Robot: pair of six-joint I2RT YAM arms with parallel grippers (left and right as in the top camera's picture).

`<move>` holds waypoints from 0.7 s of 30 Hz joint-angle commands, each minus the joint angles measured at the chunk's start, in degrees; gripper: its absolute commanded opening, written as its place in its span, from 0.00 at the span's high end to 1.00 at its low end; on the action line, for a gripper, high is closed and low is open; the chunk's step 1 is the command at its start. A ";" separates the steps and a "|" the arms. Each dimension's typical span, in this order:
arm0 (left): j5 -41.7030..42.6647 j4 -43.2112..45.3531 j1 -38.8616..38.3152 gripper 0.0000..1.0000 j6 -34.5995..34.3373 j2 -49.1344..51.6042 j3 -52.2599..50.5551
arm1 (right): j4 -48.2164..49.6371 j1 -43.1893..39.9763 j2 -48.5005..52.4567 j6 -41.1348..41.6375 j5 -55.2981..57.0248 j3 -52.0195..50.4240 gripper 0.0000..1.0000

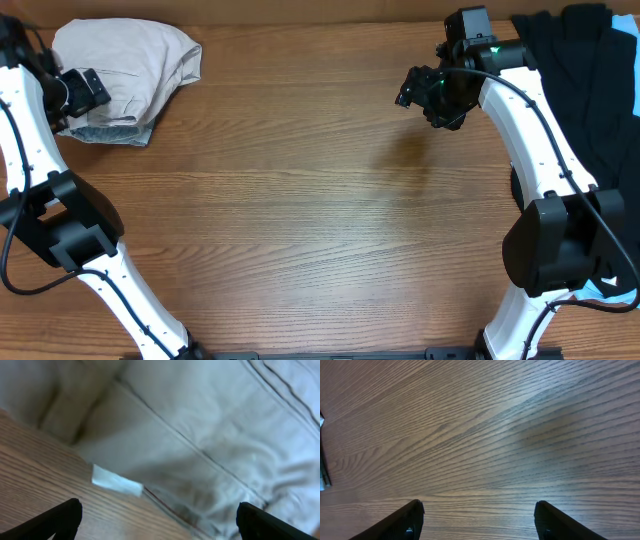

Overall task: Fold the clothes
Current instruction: 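Place the folded shorts onto the denim shorts at top left with the left gripper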

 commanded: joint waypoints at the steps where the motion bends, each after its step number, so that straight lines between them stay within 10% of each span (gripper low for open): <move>1: 2.91 -1.51 -0.92 0.00 8.66 -6.05 4.04 | 0.28 -0.07 0.72 -0.20 0.61 0.61 0.25; 21: -0.37 13.90 -3.96 0.00 14.45 15.37 4.66 | -0.09 -0.07 0.72 -0.22 0.61 0.61 0.25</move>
